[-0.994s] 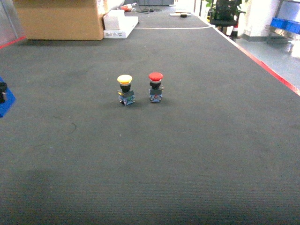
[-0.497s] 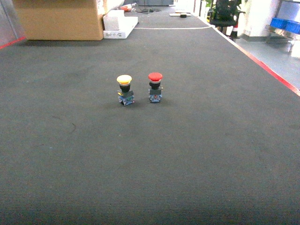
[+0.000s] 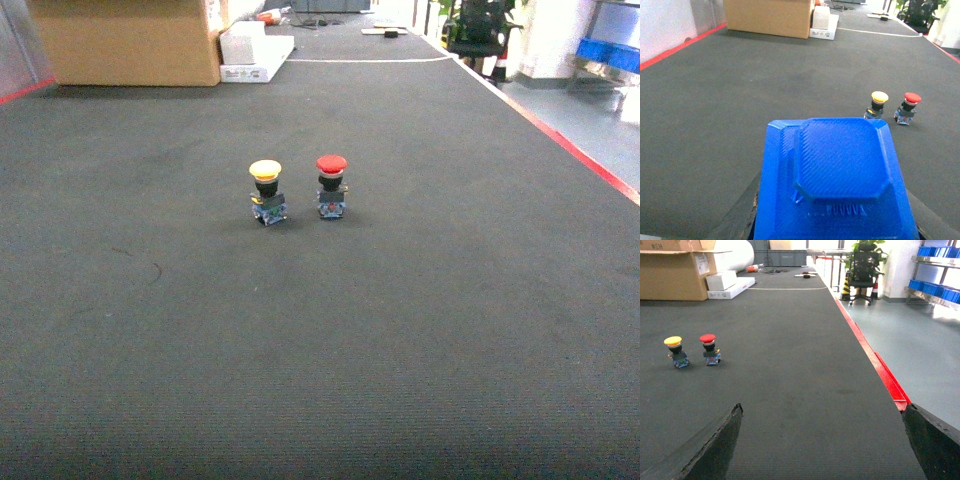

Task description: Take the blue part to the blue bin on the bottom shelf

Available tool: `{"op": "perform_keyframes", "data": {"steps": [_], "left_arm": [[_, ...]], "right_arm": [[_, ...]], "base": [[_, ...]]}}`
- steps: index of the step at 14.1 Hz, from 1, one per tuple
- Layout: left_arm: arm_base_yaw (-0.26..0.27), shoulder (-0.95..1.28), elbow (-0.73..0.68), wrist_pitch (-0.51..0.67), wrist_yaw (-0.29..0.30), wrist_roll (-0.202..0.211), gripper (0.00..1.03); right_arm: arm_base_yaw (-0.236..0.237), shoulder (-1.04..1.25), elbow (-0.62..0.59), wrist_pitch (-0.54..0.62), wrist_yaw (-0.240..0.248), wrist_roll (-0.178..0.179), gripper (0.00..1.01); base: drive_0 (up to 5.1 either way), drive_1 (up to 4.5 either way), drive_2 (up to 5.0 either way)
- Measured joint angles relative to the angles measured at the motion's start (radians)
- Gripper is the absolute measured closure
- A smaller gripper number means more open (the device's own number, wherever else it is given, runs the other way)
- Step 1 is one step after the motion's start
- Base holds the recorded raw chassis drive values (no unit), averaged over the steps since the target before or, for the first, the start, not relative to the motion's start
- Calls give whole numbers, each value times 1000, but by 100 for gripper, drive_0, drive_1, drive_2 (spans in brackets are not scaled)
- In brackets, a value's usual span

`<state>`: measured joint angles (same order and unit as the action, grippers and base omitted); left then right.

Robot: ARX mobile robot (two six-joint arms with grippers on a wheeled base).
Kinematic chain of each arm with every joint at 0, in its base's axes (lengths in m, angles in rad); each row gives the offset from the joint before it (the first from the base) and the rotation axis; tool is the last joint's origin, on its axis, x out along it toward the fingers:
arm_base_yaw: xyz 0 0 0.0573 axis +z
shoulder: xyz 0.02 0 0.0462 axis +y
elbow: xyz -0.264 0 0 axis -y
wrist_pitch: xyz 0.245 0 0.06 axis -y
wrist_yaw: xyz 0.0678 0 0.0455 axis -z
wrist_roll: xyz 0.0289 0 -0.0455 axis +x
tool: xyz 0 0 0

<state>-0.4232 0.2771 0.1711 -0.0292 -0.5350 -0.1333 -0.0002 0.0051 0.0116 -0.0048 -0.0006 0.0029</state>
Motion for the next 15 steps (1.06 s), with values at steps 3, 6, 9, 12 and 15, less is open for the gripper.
{"op": "perform_keyframes", "data": {"steps": [3, 6, 9, 12, 15], "left_arm": [[0, 3, 0, -1, 0, -1, 60], [0, -2, -1, 2, -2, -2, 60], [0, -1, -1, 0, 0, -2, 60], [0, -1, -1, 0, 0, -2, 60], [0, 0, -1, 0, 0, -2, 60]], "right_arm": [[0, 0, 0, -2, 0, 0, 3], [0, 0, 0, 0, -1, 0, 3], [0, 0, 0, -1, 0, 0, 3], [0, 0, 0, 0, 0, 0, 3], [0, 0, 0, 0, 0, 0, 3]], "base": [[4, -284, 292], [6, -425, 438], [6, -425, 438], [-107, -251, 37], [-164, -164, -164]]}}
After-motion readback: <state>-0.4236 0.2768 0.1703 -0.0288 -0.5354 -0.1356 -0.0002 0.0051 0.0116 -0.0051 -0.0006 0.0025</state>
